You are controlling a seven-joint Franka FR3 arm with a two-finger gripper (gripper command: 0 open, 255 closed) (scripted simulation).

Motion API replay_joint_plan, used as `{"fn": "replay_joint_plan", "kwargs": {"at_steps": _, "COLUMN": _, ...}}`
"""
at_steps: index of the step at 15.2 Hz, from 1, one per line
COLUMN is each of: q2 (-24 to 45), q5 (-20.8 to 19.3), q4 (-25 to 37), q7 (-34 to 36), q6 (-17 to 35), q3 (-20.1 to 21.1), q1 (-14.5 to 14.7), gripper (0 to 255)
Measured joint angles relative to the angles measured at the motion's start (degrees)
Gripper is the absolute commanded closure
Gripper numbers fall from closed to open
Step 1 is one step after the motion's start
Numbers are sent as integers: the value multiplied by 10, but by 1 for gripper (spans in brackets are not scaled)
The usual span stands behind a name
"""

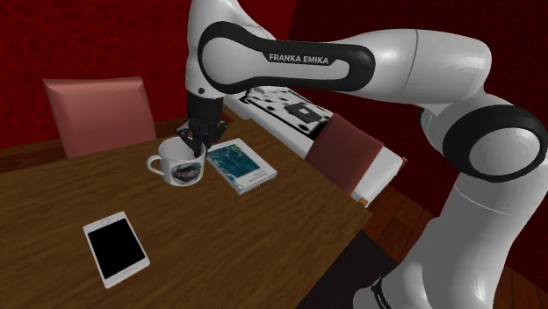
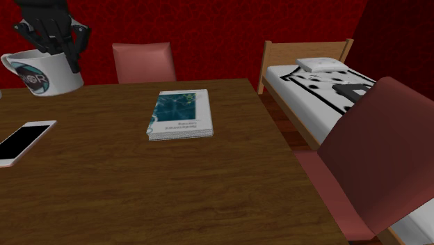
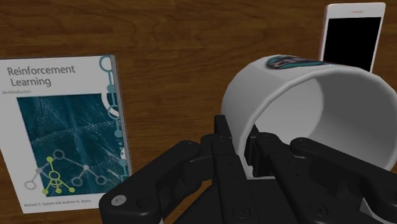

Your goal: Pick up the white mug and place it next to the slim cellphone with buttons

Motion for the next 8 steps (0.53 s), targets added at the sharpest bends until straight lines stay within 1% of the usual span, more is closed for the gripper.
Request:
{"fn": "replay_joint_plan", "kwargs": {"at_steps": 5, "q2": 99, "q5": -27, "q4": 145, "q7": 53, "q6": -46, "q3": 9, "q1": 50, "gripper": 255}}
{"fn": "replay_joint_plan", "kwargs": {"at_steps": 6, "q2": 111, "q5": -29, "q4": 159, "q7": 58, "q6": -48, "q3": 10, "q1": 56, "gripper": 255}}
{"fn": "replay_joint_plan", "kwargs": {"at_steps": 8, "q2": 121, "q5": -32, "q4": 163, "q7": 61, "q6": -42, "q3": 9, "q1": 59, "gripper": 255}}
